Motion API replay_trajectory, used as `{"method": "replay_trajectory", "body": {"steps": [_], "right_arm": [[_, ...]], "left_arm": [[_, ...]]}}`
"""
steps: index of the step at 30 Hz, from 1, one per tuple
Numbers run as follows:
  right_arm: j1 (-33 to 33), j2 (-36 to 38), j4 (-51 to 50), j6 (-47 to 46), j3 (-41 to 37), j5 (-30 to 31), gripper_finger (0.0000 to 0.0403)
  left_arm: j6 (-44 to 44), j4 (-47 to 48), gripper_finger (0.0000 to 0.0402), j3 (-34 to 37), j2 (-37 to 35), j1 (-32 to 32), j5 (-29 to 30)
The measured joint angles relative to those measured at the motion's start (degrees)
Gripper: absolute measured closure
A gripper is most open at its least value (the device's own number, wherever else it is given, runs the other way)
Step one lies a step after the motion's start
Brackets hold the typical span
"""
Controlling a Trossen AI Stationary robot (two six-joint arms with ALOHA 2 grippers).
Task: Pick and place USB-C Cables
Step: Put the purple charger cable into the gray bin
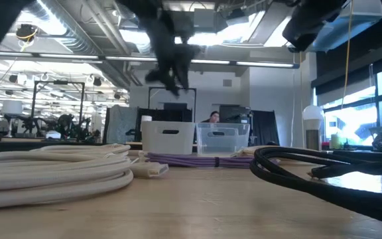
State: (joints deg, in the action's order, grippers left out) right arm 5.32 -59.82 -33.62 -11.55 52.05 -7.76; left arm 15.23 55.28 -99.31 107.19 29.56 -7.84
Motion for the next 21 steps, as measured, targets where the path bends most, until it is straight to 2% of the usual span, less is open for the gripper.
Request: {"method": "replay_trajectory", "body": {"steps": [3,9,12,17,21], "right_arm": [[2.8,-1.9,1.1,0.0,0.0,-4.5,0.0382],[8.5,-9.7,6.6,0.0,0.0,-4.9,0.0382],[9.9,-14.0,8.1,-0.2,0.0,-5.0,0.0382],[10.6,-15.7,3.6,-2.5,0.0,-5.4,0.0382],[10.8,-12.2,2.7,-4.7,0.0,-2.6,0.0382]], "left_arm": [[-0.6,0.0,0.0217,0.5,-7.2,-5.1,4.8],[0.9,-1.5,0.0217,3.3,-20.4,-20.0,20.8],[3.1,-0.5,0.0217,6.0,-24.6,-27.4,26.8],[9.7,0.9,0.0217,11.8,-25.8,-37.2,26.5],[9.9,-1.3,0.0217,17.7,-21.9,-42.5,26.0]]}}
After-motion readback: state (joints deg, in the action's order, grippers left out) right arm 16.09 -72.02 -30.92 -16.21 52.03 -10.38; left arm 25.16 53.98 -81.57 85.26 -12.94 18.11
